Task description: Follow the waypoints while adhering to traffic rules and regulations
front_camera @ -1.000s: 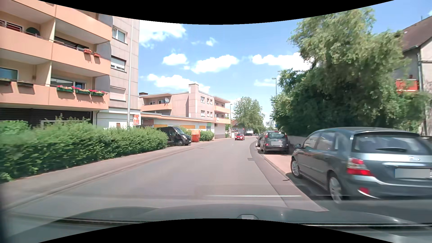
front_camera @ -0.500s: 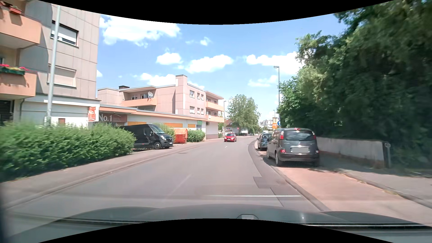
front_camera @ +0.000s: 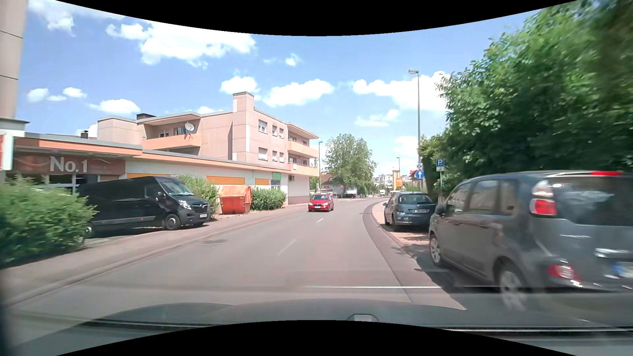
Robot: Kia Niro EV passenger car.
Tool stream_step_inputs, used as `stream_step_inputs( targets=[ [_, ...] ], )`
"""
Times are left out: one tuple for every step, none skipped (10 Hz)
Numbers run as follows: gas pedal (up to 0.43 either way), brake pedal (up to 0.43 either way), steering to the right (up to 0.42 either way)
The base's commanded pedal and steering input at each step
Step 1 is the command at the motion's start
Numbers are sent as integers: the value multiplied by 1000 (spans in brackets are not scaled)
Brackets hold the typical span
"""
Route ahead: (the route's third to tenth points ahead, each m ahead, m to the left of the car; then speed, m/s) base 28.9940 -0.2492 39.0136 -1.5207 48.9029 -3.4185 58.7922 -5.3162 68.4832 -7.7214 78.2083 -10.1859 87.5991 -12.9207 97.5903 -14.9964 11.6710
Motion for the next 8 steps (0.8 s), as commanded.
stream_step_inputs(
  targets=[
    [0,0,15],
    [0,0,15],
    [0,0,15],
    [0,0,15],
    [0,0,14],
    [0,0,14],
    [0,0,15],
    [0,0,16]
  ],
)
